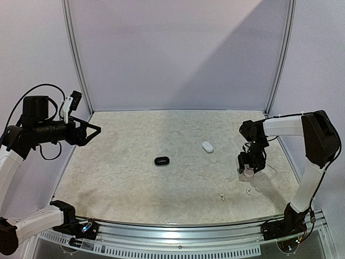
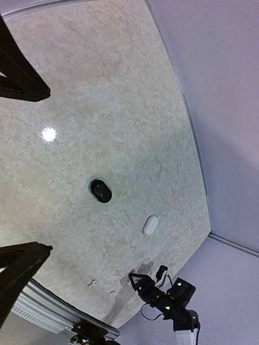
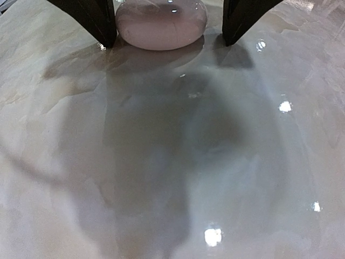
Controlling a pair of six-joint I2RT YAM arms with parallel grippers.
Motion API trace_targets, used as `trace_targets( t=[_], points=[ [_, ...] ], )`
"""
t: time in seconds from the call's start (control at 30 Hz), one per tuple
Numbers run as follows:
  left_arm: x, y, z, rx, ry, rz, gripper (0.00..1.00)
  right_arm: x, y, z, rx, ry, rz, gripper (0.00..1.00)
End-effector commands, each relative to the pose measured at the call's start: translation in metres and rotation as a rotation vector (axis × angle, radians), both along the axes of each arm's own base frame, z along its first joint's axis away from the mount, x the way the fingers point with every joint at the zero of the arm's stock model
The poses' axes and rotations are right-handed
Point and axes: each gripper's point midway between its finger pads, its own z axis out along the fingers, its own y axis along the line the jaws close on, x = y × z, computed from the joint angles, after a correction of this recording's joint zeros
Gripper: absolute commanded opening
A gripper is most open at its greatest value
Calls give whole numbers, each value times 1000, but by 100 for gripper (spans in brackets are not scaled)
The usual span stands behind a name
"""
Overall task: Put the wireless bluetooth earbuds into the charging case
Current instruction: Pick up the charging case from the center of the board, then pass from the right arm to the left
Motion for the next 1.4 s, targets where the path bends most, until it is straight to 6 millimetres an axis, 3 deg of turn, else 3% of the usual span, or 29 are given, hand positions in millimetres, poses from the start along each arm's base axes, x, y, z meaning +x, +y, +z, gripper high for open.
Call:
trace_targets(
  t=[0.0,0.4,0.57,0.67,0.83,1.0,1.07,1.17,1.3,1.37],
  points=[
    [4,2,-4,10,0,4,92,-14,-8,-8,-26,42,-31,67],
    [7,1,-5,24,-10,-5,92,-21,-12,-9,-37,51,-59,52],
    [8,1,-6,14,-3,-2,92,-19,-7,-4,-14,28,-51,29],
    [9,0,-6,-8,8,7,92,-4,8,10,15,-49,7,24],
    [9,-5,-3,-83,39,16,91,41,71,72,31,-357,267,17],
    [8,-16,-1,-188,81,-9,89,61,179,166,117,-764,585,16],
    [8,-21,0,-227,98,-18,88,58,231,205,174,-920,713,14],
    [7,-29,4,-267,113,-51,87,34,314,262,239,-1166,940,14],
    [3,-44,9,-285,112,-114,88,2,393,297,268,-1318,1172,11],
    [0,-50,9,-278,115,-139,89,-10,421,300,263,-1348,1263,11]
  ],
)
